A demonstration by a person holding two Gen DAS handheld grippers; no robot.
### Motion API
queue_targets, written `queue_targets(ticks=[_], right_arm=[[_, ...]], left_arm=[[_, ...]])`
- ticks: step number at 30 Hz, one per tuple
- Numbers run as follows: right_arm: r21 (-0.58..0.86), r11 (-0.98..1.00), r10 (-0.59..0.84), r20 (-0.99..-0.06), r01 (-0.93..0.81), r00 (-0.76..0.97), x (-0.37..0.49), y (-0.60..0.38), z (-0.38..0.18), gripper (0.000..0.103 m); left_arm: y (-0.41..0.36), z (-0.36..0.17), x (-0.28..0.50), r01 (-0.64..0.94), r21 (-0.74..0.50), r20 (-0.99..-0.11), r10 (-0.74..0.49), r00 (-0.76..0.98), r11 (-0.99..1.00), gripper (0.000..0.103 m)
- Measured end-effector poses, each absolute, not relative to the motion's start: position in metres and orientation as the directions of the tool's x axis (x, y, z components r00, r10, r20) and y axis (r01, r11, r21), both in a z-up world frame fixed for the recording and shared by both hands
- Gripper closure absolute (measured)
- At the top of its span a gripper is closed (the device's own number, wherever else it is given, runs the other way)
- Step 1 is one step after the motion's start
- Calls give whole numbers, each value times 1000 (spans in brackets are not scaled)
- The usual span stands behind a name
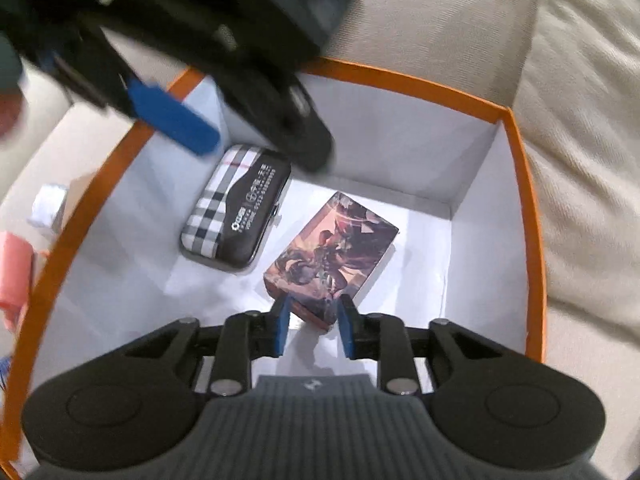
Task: Organize rigid objects
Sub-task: 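Lower the printed card box into the orange box and open the left gripper, then withdraw both grippers from the box back toward the pile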
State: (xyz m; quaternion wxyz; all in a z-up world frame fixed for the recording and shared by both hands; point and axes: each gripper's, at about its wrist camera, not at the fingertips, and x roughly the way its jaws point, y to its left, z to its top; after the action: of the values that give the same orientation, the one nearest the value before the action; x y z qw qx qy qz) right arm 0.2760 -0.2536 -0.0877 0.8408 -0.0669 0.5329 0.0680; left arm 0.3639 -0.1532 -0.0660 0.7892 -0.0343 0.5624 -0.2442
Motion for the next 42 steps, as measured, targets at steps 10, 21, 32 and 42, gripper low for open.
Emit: queue_targets(ticks=[10,21,32,42], right_arm=[[-109,922,22,-943,-371,331,303,-244,-108,63],[-255,689,23,-928,-679,372,304,-223,-109,82],[-118,859,21,-964,-499,264,324,-253,-112,50],[-239,666,-14,-951,-707,308,313,-228,-122,84]], left_arm=[[-93,-58,363,261,-294,-871,-370,323,920,26],[-49,-67,357,152,-295,-882,-330,337,943,26],[-26,-76,351,114,-279,-895,-301,329,954,26],[-6,-82,345,79,-237,-912,-250,326,968,26]])
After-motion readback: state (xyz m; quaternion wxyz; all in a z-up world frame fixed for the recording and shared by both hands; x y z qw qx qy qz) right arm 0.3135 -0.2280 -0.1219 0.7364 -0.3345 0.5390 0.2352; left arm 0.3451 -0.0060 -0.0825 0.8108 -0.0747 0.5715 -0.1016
